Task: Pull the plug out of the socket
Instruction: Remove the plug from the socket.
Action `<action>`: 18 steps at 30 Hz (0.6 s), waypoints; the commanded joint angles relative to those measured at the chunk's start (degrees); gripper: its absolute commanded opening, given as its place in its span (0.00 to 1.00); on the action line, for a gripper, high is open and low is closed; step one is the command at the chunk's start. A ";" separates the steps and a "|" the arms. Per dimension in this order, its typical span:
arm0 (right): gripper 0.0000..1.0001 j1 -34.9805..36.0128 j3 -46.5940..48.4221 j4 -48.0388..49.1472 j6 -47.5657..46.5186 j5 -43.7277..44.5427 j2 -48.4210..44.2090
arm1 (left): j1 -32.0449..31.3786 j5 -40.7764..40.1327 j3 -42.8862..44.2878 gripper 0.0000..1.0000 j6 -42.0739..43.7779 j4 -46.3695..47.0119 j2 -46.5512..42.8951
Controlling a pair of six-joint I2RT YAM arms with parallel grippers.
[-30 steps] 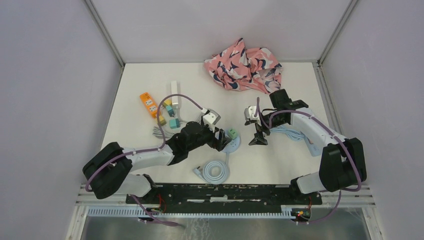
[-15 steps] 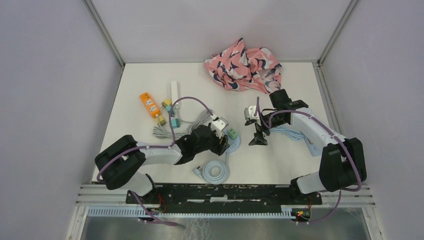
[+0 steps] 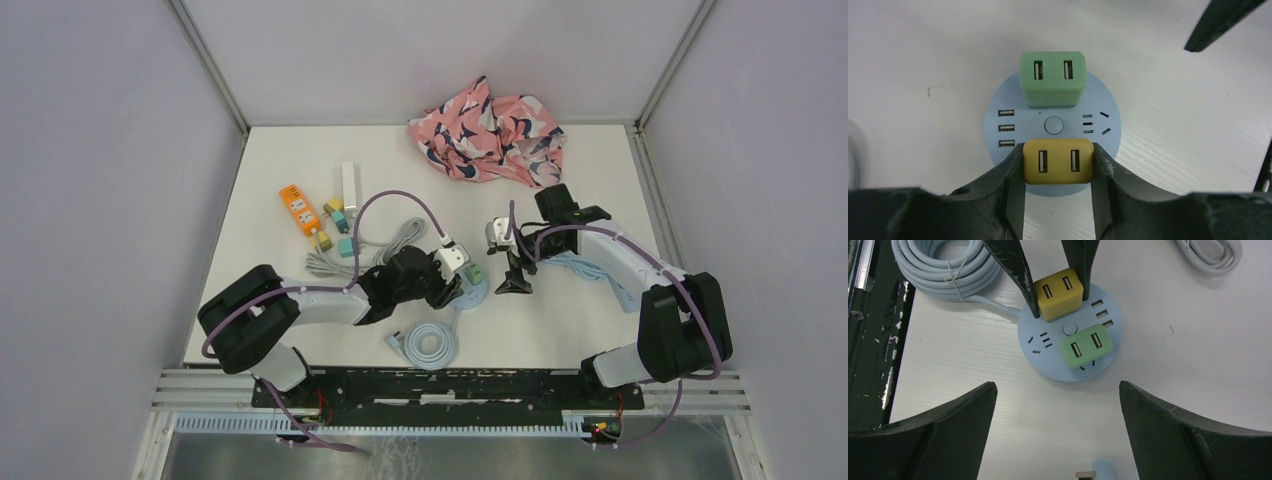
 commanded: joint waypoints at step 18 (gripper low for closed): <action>0.75 5.91 -2.60 3.37 -6.22 4.41 2.59 | -0.28 16.45 -0.13 0.03 11.07 7.38 3.13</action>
